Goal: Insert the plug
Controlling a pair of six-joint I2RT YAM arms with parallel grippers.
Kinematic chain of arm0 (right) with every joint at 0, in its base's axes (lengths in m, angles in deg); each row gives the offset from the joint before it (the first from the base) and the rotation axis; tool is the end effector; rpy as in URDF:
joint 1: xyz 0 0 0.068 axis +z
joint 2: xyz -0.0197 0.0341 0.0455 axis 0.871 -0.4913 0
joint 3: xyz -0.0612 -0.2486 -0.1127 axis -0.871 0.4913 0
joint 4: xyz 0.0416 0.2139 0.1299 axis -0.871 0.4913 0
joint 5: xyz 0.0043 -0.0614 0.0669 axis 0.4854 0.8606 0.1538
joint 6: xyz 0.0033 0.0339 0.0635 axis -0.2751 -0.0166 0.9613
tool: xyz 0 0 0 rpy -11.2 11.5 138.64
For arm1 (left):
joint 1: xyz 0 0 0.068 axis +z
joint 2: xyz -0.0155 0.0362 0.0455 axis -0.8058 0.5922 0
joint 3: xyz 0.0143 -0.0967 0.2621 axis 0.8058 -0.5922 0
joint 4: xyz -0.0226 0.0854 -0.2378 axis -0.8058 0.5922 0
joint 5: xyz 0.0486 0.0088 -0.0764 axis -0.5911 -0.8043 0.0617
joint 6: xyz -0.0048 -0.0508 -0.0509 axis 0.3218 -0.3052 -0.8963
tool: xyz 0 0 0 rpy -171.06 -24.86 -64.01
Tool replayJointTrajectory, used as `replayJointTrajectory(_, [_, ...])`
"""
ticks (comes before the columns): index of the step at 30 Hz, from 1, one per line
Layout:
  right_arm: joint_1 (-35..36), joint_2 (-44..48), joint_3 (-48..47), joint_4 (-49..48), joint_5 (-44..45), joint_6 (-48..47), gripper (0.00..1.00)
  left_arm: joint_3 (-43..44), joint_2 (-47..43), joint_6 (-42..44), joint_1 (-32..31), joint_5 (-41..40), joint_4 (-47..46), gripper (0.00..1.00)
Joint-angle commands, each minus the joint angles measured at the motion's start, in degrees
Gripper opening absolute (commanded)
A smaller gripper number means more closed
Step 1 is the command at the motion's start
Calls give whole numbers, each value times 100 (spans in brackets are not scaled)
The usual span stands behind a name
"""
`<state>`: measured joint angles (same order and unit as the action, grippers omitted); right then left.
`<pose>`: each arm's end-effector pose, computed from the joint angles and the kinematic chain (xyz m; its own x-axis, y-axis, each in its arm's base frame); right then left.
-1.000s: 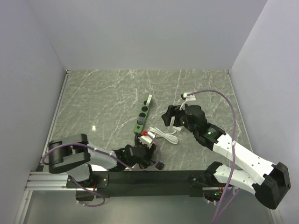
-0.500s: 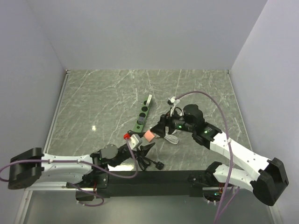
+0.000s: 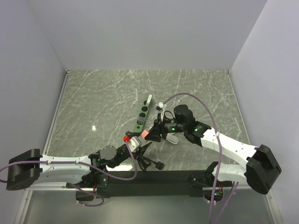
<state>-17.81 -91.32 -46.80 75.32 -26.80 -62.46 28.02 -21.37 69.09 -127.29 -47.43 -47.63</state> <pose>0.1670 0.2069 0.2674 -0.5439 -0.1853 -0.8185 -0.8348 0.2189 0.5052 0.0788 -0.1912 0.2274 0.0948 0.0019 -0.9955 0.7856 0.6140 0.0760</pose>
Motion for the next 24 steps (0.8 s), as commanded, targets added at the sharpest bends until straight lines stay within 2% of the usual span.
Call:
replayJointTrajectory(1, [74,-126,-185,-353,-332,-64,46,58,124,193,-31,-355,-456,2])
replayJointTrajectory(2, [66,-144,-176,-371,-376,-64,28,75,194,150,-31,-468,-508,4])
replayJointTrajectory(5, [66,-92,-132,-581,-438,6,0,23,230,27,-31,-662,-762,24])
replayJointTrajectory(6, [74,-65,-124,-582,-412,-11,0,5,212,-35,-31,-706,-789,46])
replayJointTrajectory(7, [74,-4,-115,-582,-368,-38,0,-21,177,-70,-23,-750,-816,57])
replayJointTrajectory(8, [74,136,-106,-565,-193,-107,0,-38,64,-192,-22,-785,-825,73])
replayJointTrajectory(9, [57,242,-97,-556,-113,-126,0,-73,-24,-255,-31,-742,-790,99])
replayJointTrajectory(13, [-14,778,51,-625,142,-327,0,-371,-630,-736,-22,-321,-772,99])
replayJointTrajectory(18, [-14,1577,588,-1187,-86,-749,0,-732,-1562,-1318,-14,233,-755,99])
replayJointTrajectory(24, [4,1535,667,-1346,-533,-802,0,-681,-2038,-1933,100,1533,-825,98])
